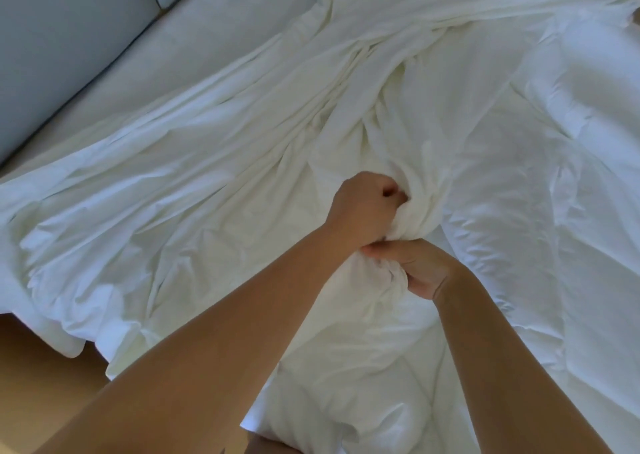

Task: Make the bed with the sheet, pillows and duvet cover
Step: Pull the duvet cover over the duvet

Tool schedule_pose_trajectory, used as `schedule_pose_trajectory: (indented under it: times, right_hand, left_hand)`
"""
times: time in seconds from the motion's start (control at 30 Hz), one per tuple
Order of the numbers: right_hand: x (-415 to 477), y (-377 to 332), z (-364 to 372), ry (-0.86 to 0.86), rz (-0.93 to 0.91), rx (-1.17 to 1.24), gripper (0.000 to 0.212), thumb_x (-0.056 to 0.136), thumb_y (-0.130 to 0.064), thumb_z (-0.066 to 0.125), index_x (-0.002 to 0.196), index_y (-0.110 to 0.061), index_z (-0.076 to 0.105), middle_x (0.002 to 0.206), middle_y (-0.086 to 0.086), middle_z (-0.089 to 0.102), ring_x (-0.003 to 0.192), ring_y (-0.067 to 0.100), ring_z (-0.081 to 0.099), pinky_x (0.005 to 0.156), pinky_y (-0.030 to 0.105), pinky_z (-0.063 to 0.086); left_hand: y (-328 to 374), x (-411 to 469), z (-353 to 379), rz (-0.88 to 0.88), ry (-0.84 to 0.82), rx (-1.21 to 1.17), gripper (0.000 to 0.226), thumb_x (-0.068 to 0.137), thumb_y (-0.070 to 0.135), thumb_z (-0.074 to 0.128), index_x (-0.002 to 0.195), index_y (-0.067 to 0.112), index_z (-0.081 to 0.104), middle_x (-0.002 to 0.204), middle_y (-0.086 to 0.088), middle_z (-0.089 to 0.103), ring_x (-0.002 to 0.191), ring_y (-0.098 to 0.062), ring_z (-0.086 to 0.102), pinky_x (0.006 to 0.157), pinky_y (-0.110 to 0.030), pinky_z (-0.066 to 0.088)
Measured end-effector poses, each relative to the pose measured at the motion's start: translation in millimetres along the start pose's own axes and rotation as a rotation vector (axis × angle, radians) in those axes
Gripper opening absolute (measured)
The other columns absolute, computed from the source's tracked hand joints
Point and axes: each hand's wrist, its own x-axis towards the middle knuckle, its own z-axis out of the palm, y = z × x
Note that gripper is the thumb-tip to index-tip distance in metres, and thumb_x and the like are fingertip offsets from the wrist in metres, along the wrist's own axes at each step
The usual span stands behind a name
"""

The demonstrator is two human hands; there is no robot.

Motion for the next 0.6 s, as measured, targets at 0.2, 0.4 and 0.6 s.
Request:
schedule_pose_trajectory:
  times: [0.2, 0.4, 0.6]
  right_hand:
    - [5.2, 13.3, 5.7, 0.0, -0.259, 0.313, 0.025, 0.063, -0.01, 0.067, 0.086, -0.015, 0.076, 0.085, 0.006, 0.072, 0.084, 0.021, 0.07, 0.069, 0.032, 0.056]
    - [3.1, 16.2, -4.9, -0.093, -0.147, 0.259, 0.036, 0.07, -0.02, 0.071, 0.103, -0.006, 0.067, 0.094, 0.013, 0.07, 0.09, 0.025, 0.069, 0.072, 0.034, 0.056]
    - [-9.8, 18.2, -18.8, -0.027, 0.009, -0.036, 0.047, 0.058, -0.01, 0.076, 0.104, -0.008, 0.068, 0.1, 0.01, 0.069, 0.102, 0.03, 0.063, 0.092, 0.042, 0.049]
  left_hand:
    - [3.7, -17.4, -0.5, 0.046, 0.062, -0.237, 0.021, 0.089, 0.019, 0.06, 0.081, 0.004, 0.072, 0.082, -0.009, 0.071, 0.079, -0.021, 0.066, 0.08, -0.033, 0.053]
    - [2.6, -22.8, 5.3, -0.092, -0.148, -0.183, 0.023, 0.092, 0.028, 0.055, 0.108, 0.018, 0.068, 0.088, 0.008, 0.066, 0.086, -0.01, 0.062, 0.078, -0.027, 0.049]
    - [20.9, -11.5, 7.4, -0.213, -0.416, -0.148, 0.027, 0.091, 0.032, 0.057, 0.111, 0.016, 0.066, 0.089, 0.006, 0.062, 0.082, -0.011, 0.058, 0.068, -0.02, 0.045]
